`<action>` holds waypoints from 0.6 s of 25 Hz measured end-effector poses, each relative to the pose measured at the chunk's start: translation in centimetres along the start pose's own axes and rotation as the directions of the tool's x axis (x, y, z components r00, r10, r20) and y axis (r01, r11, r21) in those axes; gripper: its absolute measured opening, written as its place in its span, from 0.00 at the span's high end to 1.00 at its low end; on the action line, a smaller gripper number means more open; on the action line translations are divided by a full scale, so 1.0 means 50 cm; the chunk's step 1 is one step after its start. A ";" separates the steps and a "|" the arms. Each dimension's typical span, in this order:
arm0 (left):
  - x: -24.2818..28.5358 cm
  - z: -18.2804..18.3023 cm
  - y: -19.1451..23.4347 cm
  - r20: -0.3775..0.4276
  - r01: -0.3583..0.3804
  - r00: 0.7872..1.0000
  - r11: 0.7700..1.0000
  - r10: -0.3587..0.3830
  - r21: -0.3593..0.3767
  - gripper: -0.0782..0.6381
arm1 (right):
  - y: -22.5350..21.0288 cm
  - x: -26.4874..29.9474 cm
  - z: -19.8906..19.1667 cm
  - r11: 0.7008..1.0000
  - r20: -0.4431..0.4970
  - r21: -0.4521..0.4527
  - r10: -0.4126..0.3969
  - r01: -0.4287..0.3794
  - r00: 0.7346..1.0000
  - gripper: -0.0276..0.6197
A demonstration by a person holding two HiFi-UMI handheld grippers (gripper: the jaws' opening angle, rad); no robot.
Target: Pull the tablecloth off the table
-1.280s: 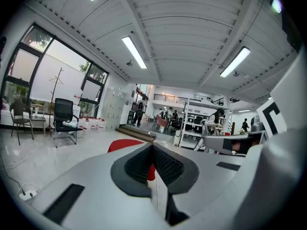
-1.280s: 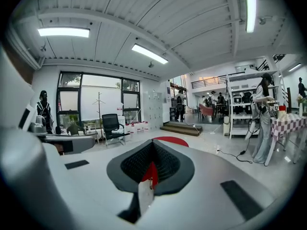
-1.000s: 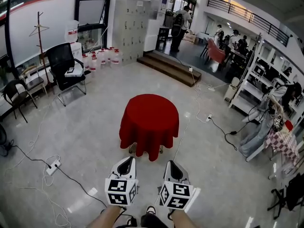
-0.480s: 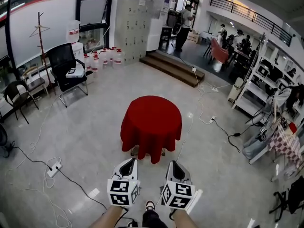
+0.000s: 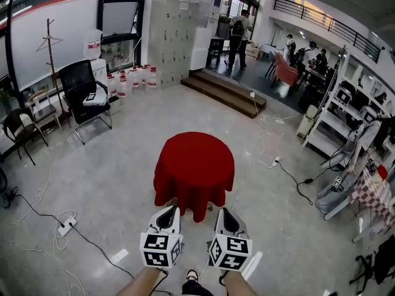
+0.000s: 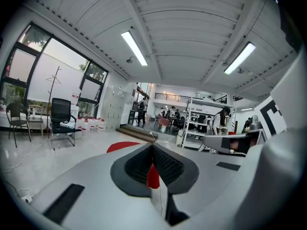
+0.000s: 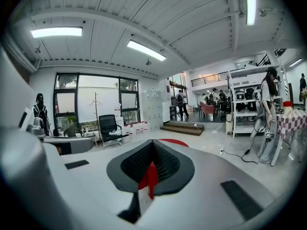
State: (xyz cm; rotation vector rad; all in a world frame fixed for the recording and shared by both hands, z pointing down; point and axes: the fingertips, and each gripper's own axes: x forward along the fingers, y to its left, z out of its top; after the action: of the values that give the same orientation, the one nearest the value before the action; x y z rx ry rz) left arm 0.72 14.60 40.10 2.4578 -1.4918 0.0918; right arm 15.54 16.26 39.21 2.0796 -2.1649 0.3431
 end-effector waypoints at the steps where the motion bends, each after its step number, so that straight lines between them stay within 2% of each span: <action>1: 0.010 0.005 -0.001 0.001 0.002 1.000 1.000 -0.002 0.002 0.87 | -0.005 0.010 0.006 1.000 0.001 0.001 0.001 -0.001 1.000 0.92; 15: 0.127 0.042 0.020 0.022 -0.068 0.997 0.998 0.068 -0.002 0.87 | -0.050 0.146 0.056 0.997 0.013 -0.009 0.073 -0.072 0.997 0.92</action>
State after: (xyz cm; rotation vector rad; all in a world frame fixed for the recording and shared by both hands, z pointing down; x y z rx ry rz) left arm 2.68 8.15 39.47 2.4148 -1.5850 0.0773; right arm 17.88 8.44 38.44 2.0087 -2.2499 0.3277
